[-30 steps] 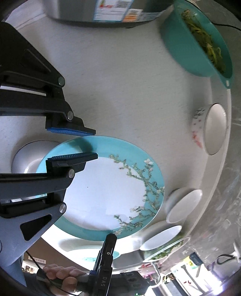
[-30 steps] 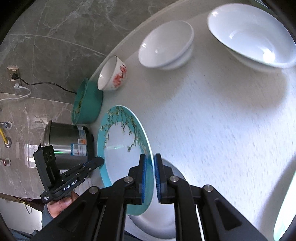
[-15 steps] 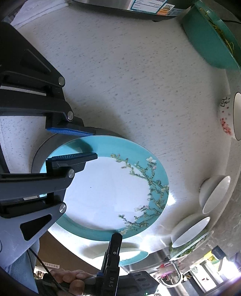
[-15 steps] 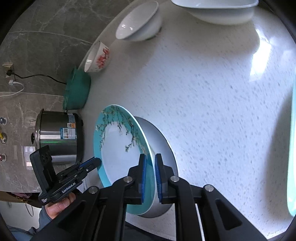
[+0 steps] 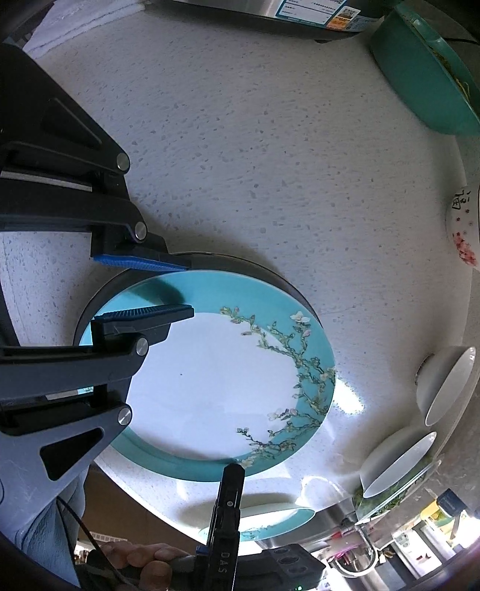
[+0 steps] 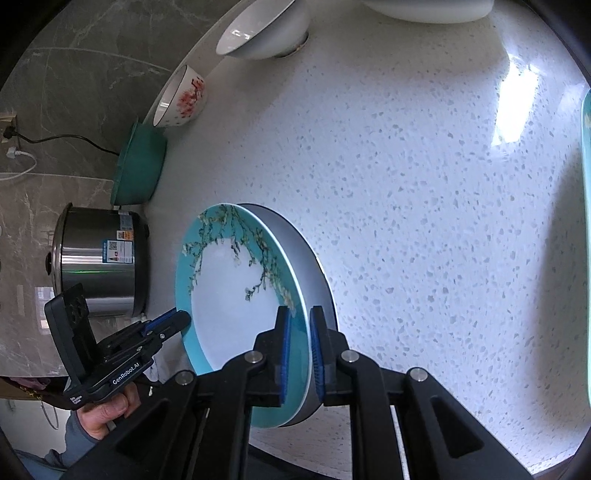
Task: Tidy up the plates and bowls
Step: 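Lift the teal floral plate onto the grey-rimmed plate and open right tool, then move the right tool to the teal plate by the sink and grip its rim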
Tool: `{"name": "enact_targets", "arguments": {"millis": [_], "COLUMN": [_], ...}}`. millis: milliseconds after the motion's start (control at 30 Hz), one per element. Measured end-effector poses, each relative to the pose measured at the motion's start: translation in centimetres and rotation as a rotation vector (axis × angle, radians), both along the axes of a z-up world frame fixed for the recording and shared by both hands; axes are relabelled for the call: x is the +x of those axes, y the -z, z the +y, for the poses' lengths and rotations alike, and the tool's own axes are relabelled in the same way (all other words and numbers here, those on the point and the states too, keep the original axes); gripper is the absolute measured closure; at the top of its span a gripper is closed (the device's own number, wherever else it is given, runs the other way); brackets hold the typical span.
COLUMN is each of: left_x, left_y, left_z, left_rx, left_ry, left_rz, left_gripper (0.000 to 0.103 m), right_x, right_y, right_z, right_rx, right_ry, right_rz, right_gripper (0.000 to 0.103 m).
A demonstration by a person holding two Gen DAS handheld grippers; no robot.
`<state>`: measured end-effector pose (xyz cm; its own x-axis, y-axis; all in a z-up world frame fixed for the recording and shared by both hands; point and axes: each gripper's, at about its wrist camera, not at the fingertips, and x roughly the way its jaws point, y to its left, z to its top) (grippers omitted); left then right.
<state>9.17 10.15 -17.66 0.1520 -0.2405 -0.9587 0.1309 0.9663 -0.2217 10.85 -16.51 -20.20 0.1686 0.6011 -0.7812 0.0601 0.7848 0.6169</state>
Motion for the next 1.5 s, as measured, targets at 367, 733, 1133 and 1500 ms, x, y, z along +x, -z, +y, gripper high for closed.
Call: {"name": "enact_targets", "arguments": {"millis": [367,733,1133,1500], "left_x": [-0.5,-0.4,-1.2,-0.3], "left_y": [-0.3,-0.2,-0.2,-3.4], "left_z": [-1.6,-2.5,-1.9,1.5], "left_rx": [0.108,0.126,0.112,-0.1], "left_ry": [0.063,0.087,0.079,-0.057], "left_rz": [-0.058,-0.092,-0.107,-0.206], "left_gripper": [0.087,0.087,0.087,0.003], "right_x": [-0.3,-0.9,-2.2,-2.8], "right_y": [-0.6,-1.8,-2.1,-4.8], "right_z": [1.8,4.6,8.1,4.9], "right_rx": [-0.13,-0.354,-0.628,-0.417], "right_ry": [-0.06,-0.151,-0.274,-0.116], "right_rz": [-0.064,-0.168,-0.28,-0.326], "right_gripper": [0.087,0.08,0.073,0.018]}}
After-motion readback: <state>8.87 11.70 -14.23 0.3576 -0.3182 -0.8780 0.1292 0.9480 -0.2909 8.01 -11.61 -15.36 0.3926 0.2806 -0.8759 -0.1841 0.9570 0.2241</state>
